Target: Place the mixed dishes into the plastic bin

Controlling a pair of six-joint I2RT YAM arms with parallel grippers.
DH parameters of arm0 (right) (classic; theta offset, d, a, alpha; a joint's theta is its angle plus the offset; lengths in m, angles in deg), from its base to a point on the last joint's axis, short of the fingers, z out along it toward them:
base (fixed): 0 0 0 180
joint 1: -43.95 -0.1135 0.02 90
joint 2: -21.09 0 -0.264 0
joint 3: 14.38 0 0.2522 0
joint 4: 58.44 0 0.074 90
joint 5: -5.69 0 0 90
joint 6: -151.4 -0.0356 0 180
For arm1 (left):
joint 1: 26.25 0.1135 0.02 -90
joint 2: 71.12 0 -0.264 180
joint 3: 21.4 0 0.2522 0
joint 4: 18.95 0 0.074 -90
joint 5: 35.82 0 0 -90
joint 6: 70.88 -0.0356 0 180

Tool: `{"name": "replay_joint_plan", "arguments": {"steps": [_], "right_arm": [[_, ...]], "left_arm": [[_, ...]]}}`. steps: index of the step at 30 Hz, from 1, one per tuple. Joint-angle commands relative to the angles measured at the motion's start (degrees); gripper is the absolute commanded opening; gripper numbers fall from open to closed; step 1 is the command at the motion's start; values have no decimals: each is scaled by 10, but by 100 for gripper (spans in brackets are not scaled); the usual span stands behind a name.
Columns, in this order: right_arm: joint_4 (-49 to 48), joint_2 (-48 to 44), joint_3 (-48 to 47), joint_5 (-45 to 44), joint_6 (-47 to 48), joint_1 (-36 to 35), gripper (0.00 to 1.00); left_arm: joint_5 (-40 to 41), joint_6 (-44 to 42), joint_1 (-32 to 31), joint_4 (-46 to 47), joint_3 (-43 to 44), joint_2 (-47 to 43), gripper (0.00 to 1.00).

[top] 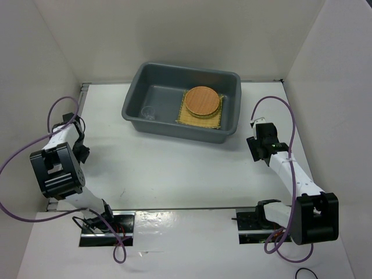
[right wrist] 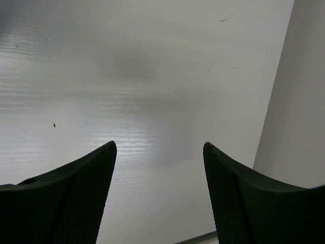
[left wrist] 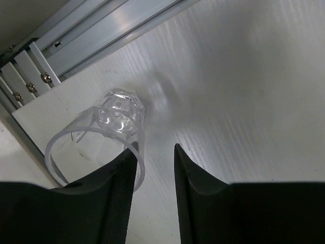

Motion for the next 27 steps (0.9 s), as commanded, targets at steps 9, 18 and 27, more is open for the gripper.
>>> {"name": "replay_joint_plan", "arguments": {"steps": [9,18,27], "right_arm": [[-22,-4,4,-6,-10,-6,74],[-22,-4,4,-6,-10,-6,74],[-22,-15,4,-6,-5,-6,74]], "left_arm": [[-38,-1,1,-5,18,26,41],[-253,39,-4,62,208,-37,0],[-351,49,-145,127,569,178,0]]}}
